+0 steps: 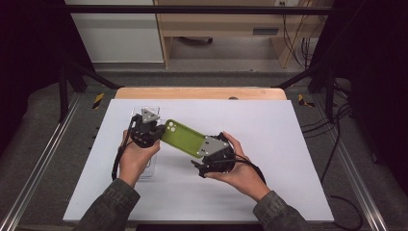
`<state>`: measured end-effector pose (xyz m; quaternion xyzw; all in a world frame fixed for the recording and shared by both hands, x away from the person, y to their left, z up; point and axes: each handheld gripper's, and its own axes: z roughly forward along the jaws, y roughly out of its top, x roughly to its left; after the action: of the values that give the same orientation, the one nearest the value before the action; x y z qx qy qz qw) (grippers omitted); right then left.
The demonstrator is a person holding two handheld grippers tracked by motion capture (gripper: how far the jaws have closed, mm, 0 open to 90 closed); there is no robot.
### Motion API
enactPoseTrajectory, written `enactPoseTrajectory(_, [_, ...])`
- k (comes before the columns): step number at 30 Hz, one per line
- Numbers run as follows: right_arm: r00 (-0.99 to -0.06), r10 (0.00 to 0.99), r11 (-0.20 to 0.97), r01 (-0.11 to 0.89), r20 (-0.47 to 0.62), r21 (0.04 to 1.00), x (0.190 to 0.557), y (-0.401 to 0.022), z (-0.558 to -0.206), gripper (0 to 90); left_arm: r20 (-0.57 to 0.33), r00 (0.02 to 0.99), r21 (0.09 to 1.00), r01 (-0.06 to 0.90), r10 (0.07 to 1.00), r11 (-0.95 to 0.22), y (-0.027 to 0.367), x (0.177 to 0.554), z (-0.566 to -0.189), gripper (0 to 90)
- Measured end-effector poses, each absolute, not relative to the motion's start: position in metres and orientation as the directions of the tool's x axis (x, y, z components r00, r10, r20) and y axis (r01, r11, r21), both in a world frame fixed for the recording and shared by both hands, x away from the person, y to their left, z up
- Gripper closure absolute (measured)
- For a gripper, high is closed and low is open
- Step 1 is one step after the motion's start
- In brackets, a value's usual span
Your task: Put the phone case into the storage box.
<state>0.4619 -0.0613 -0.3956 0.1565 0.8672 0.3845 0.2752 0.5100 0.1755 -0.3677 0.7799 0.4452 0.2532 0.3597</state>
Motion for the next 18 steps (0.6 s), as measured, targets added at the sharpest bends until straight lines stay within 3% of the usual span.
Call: enactPoseTrajectory(18, [-0.792, 0.501, 0.646, 0.075, -0.348, 0.759, 0.459, -0.076, -0.385, 9.5, 0.156, 0.457, 0.778, 0.49, 0.876, -0.394, 0.173, 0.512, -0.37, 87.3])
